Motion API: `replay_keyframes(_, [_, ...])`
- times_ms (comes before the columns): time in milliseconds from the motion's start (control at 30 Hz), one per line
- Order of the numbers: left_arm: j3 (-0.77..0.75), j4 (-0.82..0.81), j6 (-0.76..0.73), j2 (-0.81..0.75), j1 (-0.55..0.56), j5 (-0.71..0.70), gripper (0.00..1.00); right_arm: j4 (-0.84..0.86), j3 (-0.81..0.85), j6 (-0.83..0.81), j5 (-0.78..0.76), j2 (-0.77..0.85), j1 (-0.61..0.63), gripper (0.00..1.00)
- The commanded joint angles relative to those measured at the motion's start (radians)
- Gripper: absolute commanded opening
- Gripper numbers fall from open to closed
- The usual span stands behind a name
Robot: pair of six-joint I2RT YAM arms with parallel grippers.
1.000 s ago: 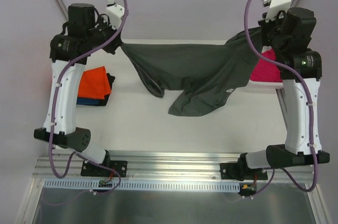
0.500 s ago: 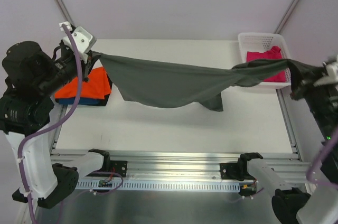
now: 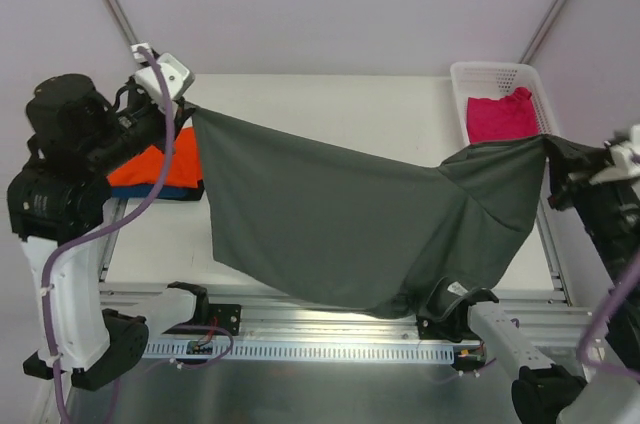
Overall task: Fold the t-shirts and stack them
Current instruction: Flatten the tshirt out
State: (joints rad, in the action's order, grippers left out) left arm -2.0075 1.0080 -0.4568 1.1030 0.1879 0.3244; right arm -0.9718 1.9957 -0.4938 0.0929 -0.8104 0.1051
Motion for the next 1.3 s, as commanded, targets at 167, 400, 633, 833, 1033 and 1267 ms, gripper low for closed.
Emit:
replay_keyframes(167, [0.309, -0.136, -0.129, 0.205, -0.015, 0.027, 0.0, 0.245, -0.254, -0.075, 0.085, -0.294, -0.01, 0.01])
replay_keyframes(400, [0.167, -0.154, -0.151, 0.621, -0.022, 0.102, 0.0, 0.282, -0.069, -0.065, 0.126, -0.755, -0.008, 0.01])
replay_keyframes(633, [-0.215, -0.155, -0.149, 1.066, -0.039, 0.087, 0.0, 0.226, 0.33, -0.097, 0.102, -1.251, 0.007, 0.01])
replay_keyframes(833, [-0.434, -0.176, -0.184, 1.276, -0.047, 0.013, 0.0, 0.364, 0.336, -0.118, 0.057, -1.441, 0.008, 0.01])
replay_keyframes(1033, [-0.39, -0.246, -0.178, 1.307, -0.073, -0.054, 0.0, 0.432, 0.327, -0.058, 0.001, -1.546, -0.005, 0.01])
replay_keyframes(1267, [-0.363, -0.278, -0.177, 1.299, -0.087, -0.076, 0.0, 0.444, 0.299, -0.042, 0.001, -1.543, -0.016, 0.01])
